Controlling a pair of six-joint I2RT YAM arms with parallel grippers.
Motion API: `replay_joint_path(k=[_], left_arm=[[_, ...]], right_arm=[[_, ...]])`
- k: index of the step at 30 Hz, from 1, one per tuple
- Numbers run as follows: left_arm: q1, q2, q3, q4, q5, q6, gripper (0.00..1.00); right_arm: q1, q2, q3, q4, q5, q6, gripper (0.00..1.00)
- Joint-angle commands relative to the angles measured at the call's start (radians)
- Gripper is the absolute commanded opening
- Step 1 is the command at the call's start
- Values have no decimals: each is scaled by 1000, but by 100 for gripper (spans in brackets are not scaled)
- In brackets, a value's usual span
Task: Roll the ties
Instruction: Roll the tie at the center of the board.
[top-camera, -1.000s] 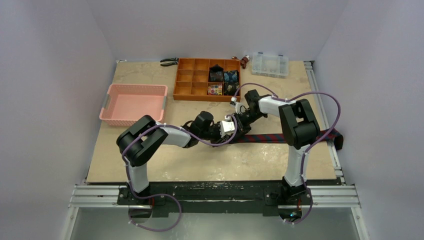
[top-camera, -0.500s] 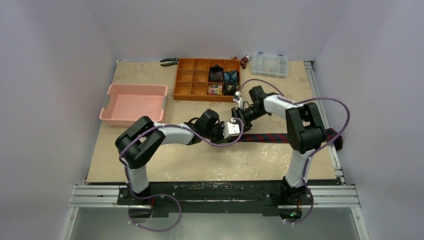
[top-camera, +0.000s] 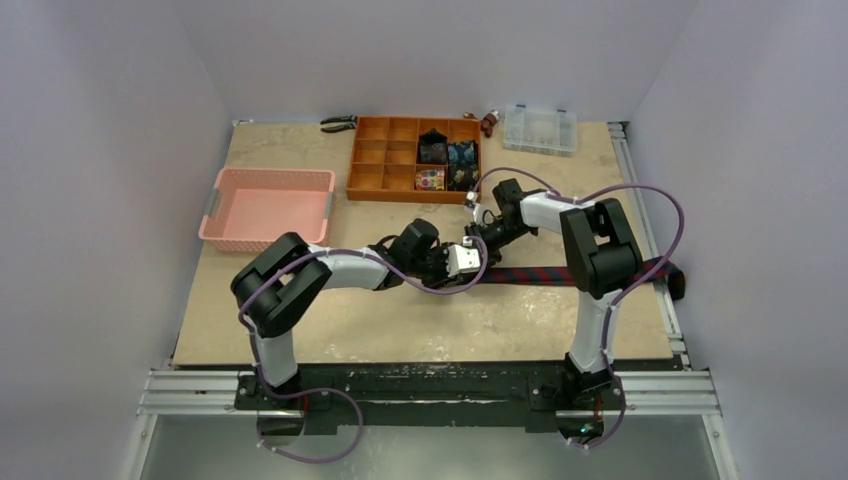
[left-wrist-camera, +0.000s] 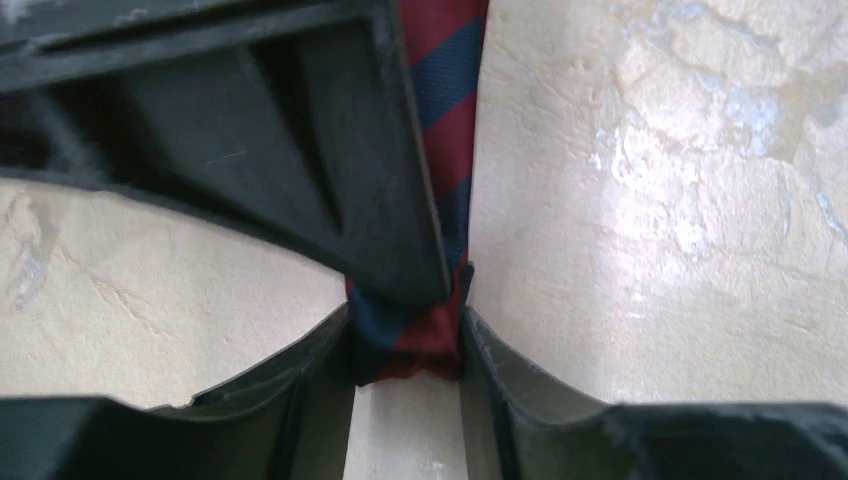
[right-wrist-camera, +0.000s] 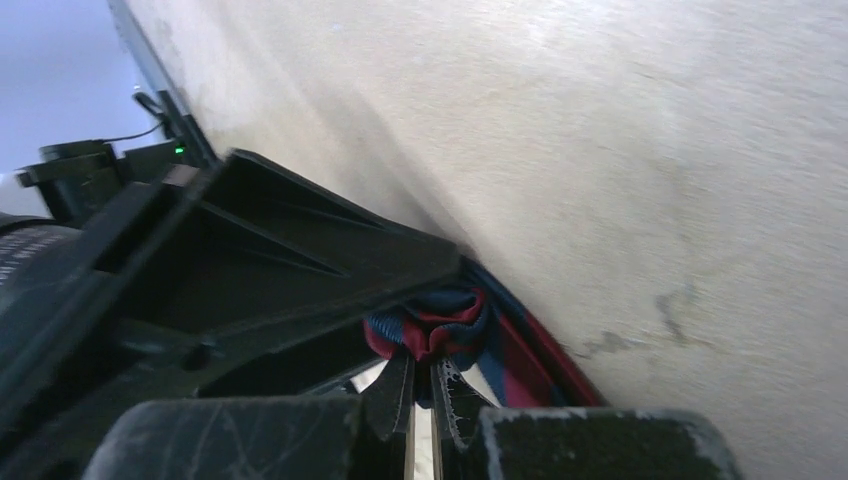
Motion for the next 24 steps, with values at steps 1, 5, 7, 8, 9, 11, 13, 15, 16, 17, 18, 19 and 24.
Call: replay_joint_path(k=[1,5,7,8,9,11,13,15,16,17,18,19,24], left_arm=[[21,49,-62,-58,27,-11,46],[85,17,-154,166,204,-115,62],[89,33,-160,235,236,-149,65],[89,44,-160,275,249,-164,65],[89,57,-165,321,260,-180,65],[89,86,-172,409,275,-207,65],[89,118,-163,470,296,-225,65],[82,152,-148,519,318,-231,65],[75,165,-139,532,321,-222,64],[65,176,-127,534,319,-203,63],[58,186,-116,533,302,-190,61],[54,197,-103,528,287,-184,58],[52,193,-56,362,211,-106,30]], right_arm=[[-36,11,-41,-16,137,-84,0],[-58,70,-47,-35,141,-118,0],[-63,90,-44,-40,151,-127,0],[-65,100,-38,-46,156,-130,0],[-68,110,-31,-53,158,-133,0],[-74,127,-17,-64,164,-138,0],[-74,144,-5,-75,165,-147,0],[-75,162,5,-82,155,-155,0],[-74,166,7,-84,151,-158,0],[-74,170,9,-83,144,-162,0],[-74,173,12,-88,141,-166,0],[-74,176,17,-94,137,-174,0],[-74,140,26,-102,101,-187,0]])
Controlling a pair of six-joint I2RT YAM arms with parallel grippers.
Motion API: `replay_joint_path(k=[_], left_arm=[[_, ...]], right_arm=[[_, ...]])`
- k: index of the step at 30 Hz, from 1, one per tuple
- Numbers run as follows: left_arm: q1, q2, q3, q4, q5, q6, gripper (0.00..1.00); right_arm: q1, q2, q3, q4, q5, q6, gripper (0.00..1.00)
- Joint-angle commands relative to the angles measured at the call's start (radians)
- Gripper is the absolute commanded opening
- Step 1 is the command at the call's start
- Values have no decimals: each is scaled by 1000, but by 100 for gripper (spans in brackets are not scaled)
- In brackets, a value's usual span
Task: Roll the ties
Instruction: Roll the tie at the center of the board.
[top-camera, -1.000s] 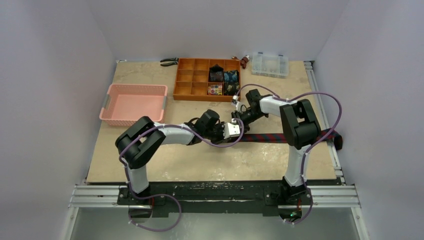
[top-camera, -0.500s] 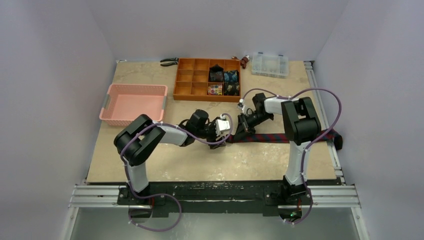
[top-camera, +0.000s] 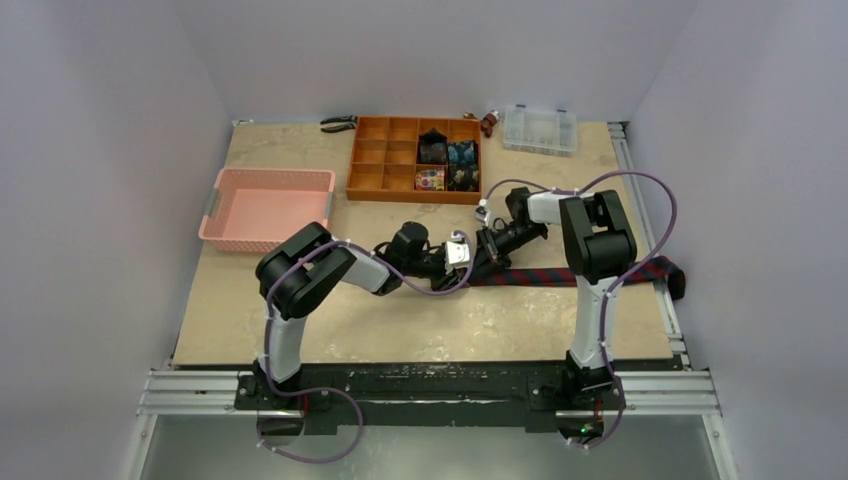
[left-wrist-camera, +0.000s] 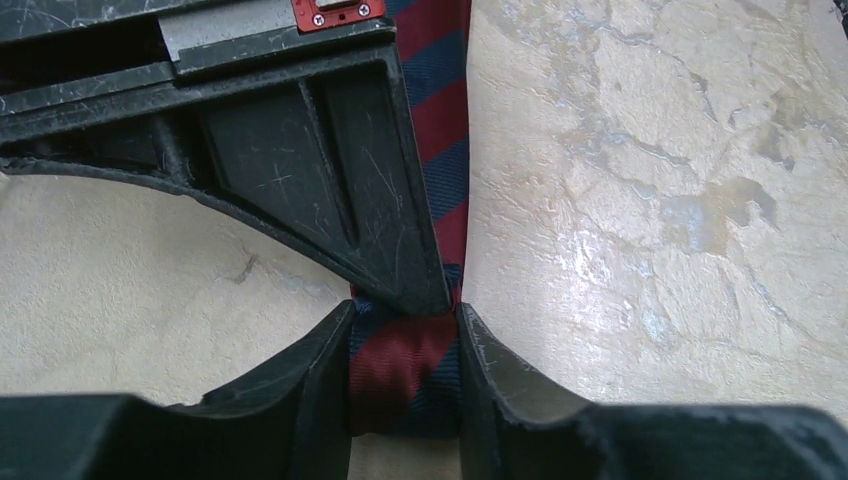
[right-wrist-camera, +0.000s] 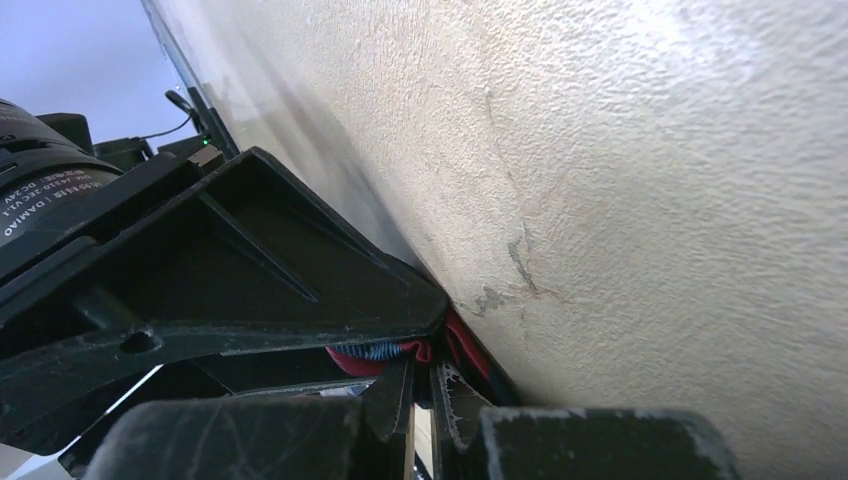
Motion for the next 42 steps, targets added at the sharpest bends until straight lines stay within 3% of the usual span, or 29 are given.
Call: replay_joint_path(k=[1,4,6,12,18,24,27,31,35,42], left_arm=[[-5,11,14,-199,-87,103,26],[3,-33,-8,-314,-105,146,19],[7,-49,-13,-342,-106,134,18],[0,-37,23,-411,-131,72,20],[0,-37,18,-426,-135,67,21],[0,-35,19,-433,-125,68,25],[5,-49,6,-411,-107,51,41],[69,-93,-65,-249,-7,-49,56],[114,-151,-152,-70,53,-103,60],[112,-133,-150,17,117,-96,60]], right_arm=[[8,-5,-4,18,134,-81,6],[8,-76,-14,5,116,-93,29],[7,-129,-29,13,105,-86,38],[24,-202,-64,76,75,-18,46],[32,-158,-59,115,130,0,39],[40,-98,-29,150,215,23,18],[43,-76,-37,139,278,14,10],[45,-59,-48,126,361,-9,0],[45,-50,-51,121,410,-26,0],[48,-35,-45,116,413,-37,0]])
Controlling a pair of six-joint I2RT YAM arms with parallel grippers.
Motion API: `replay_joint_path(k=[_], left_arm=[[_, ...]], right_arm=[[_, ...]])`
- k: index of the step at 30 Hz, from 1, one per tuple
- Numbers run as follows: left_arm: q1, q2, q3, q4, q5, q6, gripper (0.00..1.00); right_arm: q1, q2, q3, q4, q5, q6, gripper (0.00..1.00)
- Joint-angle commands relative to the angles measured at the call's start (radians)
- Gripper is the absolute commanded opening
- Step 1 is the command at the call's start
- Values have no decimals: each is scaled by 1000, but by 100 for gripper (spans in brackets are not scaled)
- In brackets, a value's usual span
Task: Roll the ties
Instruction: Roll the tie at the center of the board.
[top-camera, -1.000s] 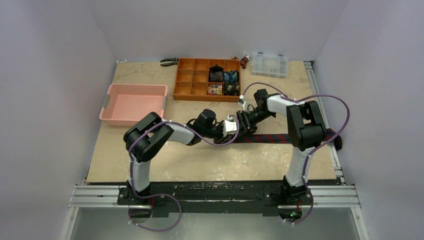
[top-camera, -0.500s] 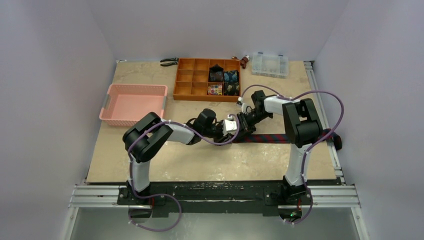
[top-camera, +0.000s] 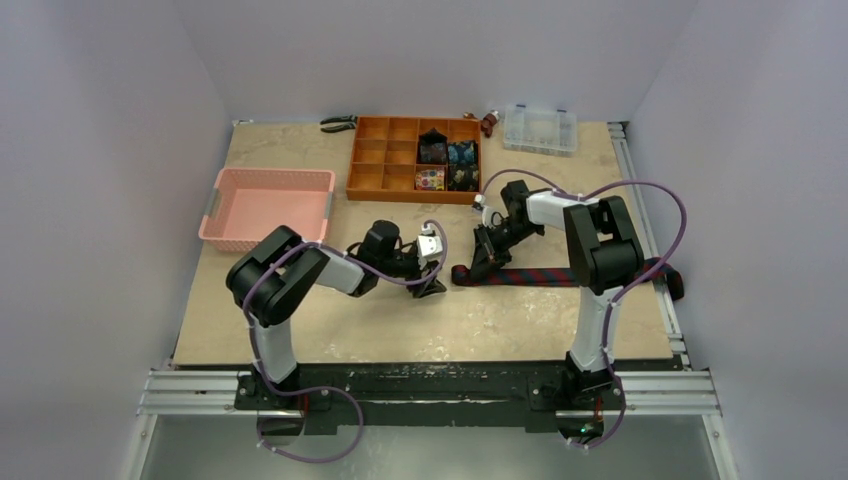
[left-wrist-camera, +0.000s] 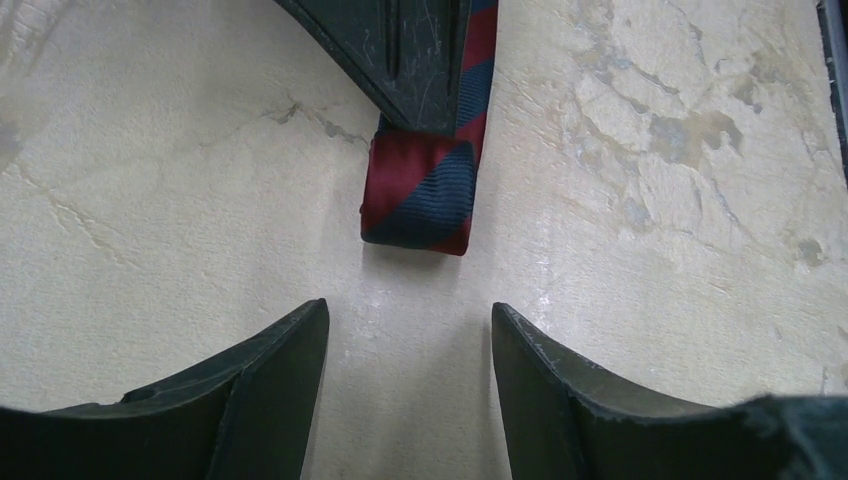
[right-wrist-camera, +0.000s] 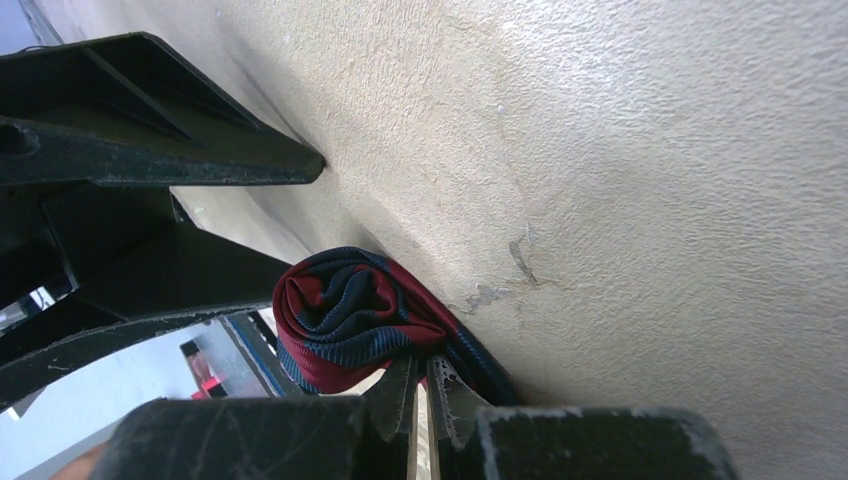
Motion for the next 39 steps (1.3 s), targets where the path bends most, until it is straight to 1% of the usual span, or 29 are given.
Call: replay_joint_path(k=[1,8,12,18,20,23,25,27,29,31,36,39], left_arm=[[-6,24,11,80,66,-35,60],[-27,138,82,200,57,-78,61],[-48,205,105,302,63,-143,56],[-80,277,86,463,68,-222,49],[-84,284,81,485,67,-240,47],[-93,292,83,490,77,-222,45],[-98,294,90,482,75,-219,41],[-111,287,97,452,70,-163,35],[-130,265,100,381,47,-99,31],[-151,235,114,263,2,-36,30],[-157,180,161,-72,-103,65,26],[-153,158,172,-228,-147,125,24]], right_arm=[[11,65,-15,43,236,-71,0],[14,70,-10,42,241,-80,0],[14,78,4,32,249,-87,0],[14,92,16,19,259,-102,0],[14,93,15,20,260,-104,0],[14,94,12,24,261,-101,0],[14,97,11,27,259,-96,0],[14,97,10,33,254,-91,0],[17,98,8,37,247,-87,0],[23,96,9,38,230,-83,0],[23,38,5,35,131,-76,0],[-10,-23,4,-8,96,-91,15]])
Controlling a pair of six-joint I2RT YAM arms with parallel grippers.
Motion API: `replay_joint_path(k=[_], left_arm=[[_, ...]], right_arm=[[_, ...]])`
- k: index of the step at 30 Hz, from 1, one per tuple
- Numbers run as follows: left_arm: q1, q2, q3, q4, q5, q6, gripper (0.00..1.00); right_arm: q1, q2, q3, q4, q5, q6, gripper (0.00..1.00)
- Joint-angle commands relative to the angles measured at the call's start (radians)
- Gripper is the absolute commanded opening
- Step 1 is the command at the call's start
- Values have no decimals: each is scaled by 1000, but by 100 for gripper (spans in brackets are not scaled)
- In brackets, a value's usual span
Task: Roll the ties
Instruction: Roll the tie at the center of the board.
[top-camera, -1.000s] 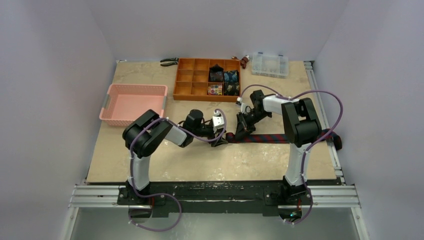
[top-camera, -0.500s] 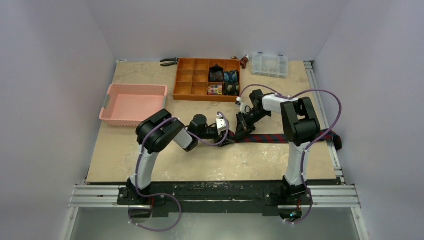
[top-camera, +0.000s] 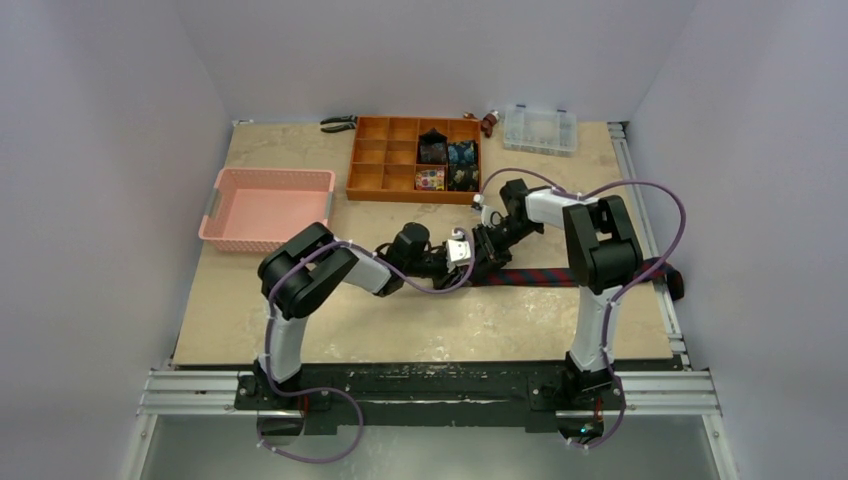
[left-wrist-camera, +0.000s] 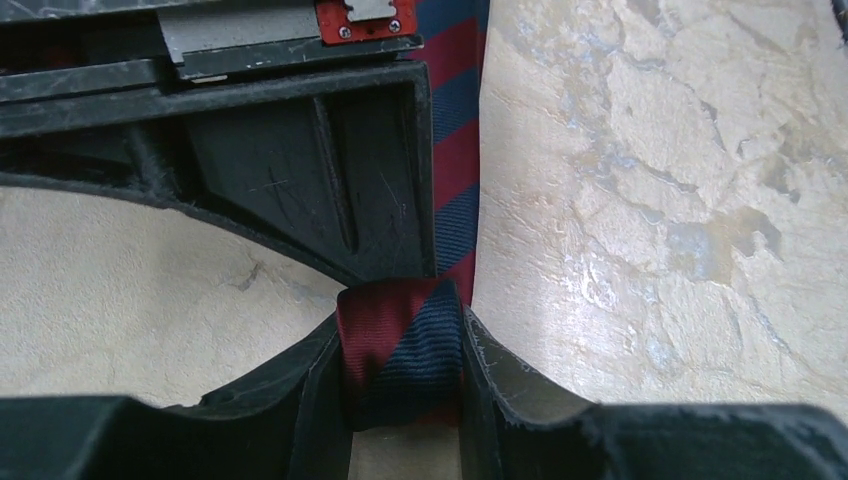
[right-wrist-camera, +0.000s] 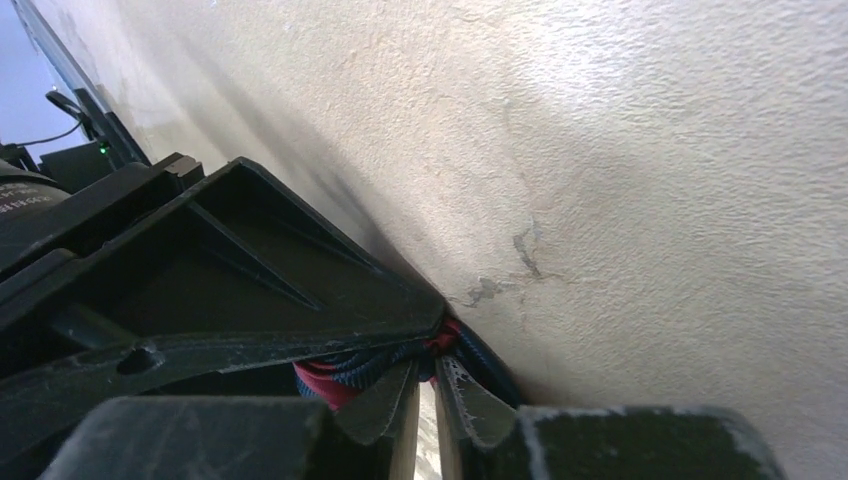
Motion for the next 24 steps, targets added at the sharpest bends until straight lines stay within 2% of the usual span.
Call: replay_joint_path(k=[1,4,10,15,21,24], left_arm=[[-25,-10,35,-413,-92,151,23],[-25,-2,68,-555,-104,187,20],[-28,11,127,-689,-145,238,19],[-30,10,142,-724,-163,262,19],[-33,21,153,-738,-161,263,20],[-34,25,160,-745,-162,261,20]], right_arm=[[-31,-50,-25,19,74,-84,20],[-71,-81,-4,-57,23,-131,29],[-105,-122,9,-112,-115,-143,34],[-101,-127,-17,-23,-226,-37,48],[-89,-77,-37,40,-211,-11,42],[-84,-66,-46,49,-202,-15,34]])
